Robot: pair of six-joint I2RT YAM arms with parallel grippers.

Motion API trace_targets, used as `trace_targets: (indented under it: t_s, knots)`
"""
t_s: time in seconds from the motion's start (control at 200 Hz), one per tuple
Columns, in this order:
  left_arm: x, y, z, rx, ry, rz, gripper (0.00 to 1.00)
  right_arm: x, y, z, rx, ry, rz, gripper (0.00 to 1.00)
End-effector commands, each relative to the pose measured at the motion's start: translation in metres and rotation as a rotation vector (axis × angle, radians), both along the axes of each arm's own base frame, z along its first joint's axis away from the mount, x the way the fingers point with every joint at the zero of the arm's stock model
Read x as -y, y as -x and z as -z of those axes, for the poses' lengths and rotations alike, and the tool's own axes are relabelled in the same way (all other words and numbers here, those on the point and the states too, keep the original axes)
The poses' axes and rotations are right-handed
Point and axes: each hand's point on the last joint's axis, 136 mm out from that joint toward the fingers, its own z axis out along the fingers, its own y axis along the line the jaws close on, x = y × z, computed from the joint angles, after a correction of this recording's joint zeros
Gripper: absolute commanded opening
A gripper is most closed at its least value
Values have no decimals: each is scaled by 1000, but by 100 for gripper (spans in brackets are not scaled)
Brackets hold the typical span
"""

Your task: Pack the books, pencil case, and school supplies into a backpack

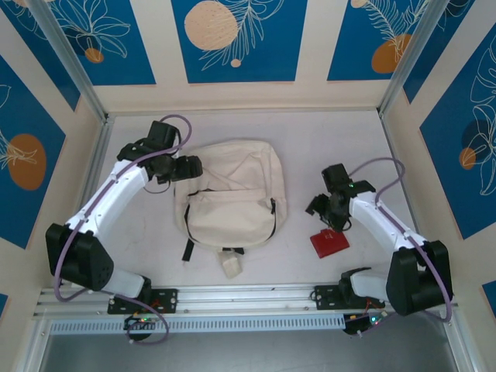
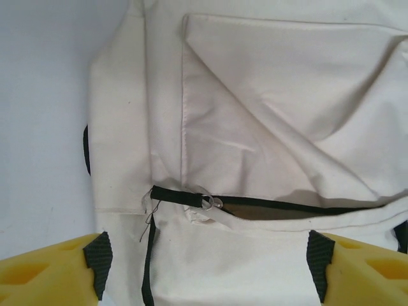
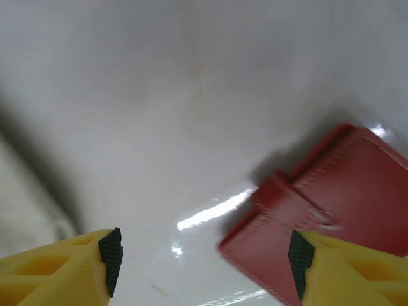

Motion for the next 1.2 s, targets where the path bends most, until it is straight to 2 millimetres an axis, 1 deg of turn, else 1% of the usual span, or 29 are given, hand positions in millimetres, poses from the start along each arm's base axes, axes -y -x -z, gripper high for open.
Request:
trace_targets:
  t_s: [0.0,0.13,0.22,0.33,0.445,0.52,0.6,0.635,0.69,0.77,0.87,0.92,0.975,1.03,1.14,1.195]
  knots:
    - [-4,2,-8,34,7,13,89,7,23,16,-70,-37,112,72]
    - [-8,4,-10,50,-10,24,99,2,24,31,-81,-98,137,72]
    - [-9,6,-10,51,-15,38,100,-6,19,38,-83,-134,125,72]
    - [-8,10,-11,57,-5,48,100,-18,-1,39,-30,-178,59,71]
    - [-7,12,-12,65,2,59,100,-38,-36,26,97,-213,-68,71]
    - [-7,14,-14,68,7,66,100,-54,-56,18,143,-251,-145,71]
    - [-6,16,-15,75,14,71,100,-67,-69,17,143,-281,-201,69]
    - [-6,16,-15,78,16,70,100,-68,-72,17,130,-277,-208,68]
    - [-6,18,-15,78,18,72,100,-62,-72,18,98,-227,-186,67]
    - [-6,20,-17,80,22,74,100,-47,-65,14,69,-161,-125,66]
    - [-6,23,-17,84,27,77,100,-31,-48,9,58,-121,-34,66]
    - [-6,24,-18,85,30,78,100,-24,-38,10,48,-122,15,66]
    - [-6,25,-18,85,32,78,100,-21,-28,13,36,-156,69,61]
    - [-6,25,-19,89,35,77,100,-22,-23,18,22,-211,105,56]
    - [-4,25,-23,100,52,79,100,-25,-21,27,-6,-281,140,48]
    - [-2,26,-24,101,60,85,100,-26,-22,30,-16,-289,143,46]
